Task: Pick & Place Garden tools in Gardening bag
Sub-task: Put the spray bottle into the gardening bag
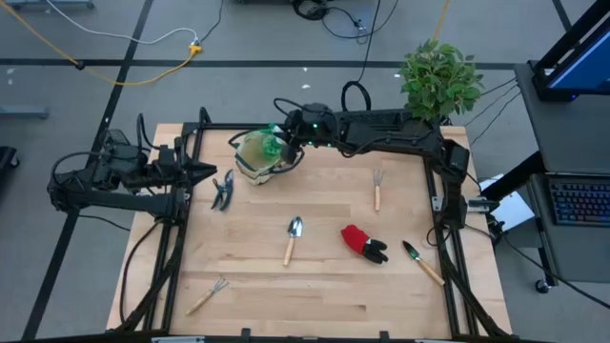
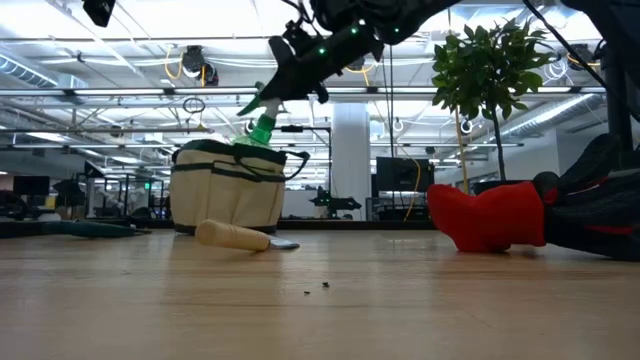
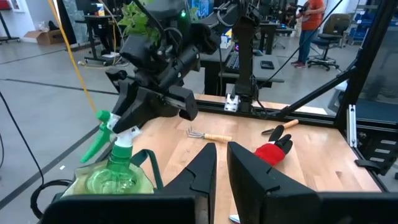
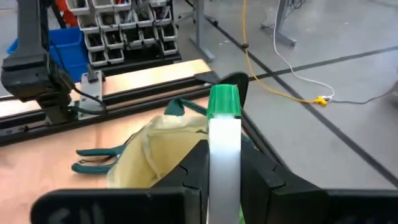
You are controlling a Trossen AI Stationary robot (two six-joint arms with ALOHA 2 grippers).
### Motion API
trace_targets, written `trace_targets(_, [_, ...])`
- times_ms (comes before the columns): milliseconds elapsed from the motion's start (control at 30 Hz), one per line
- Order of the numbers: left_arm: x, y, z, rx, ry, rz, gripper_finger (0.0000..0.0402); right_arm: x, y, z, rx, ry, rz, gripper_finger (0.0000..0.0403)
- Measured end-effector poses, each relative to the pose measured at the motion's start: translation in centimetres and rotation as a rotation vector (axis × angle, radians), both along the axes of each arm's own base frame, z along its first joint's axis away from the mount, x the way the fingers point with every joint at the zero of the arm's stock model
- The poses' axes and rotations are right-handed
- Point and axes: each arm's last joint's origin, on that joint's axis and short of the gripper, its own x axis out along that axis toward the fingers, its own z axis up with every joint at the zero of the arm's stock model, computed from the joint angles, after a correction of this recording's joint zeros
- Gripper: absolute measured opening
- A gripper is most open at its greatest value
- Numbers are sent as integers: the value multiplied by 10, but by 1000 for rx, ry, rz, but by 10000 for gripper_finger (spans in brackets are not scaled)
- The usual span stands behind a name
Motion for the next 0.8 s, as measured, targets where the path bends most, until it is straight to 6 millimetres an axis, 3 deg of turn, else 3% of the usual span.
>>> trace_targets(333, [0,0,0,-3,-1,-1,47,-2,-4,-1,-6,23,-25,45])
trace_targets(533, [0,0,0,-3,-2,-1,47,7,-7,-24,10,64,-20,45])
trace_targets(800, [0,0,0,-3,-2,-1,47,8,-8,-22,-5,52,-50,51])
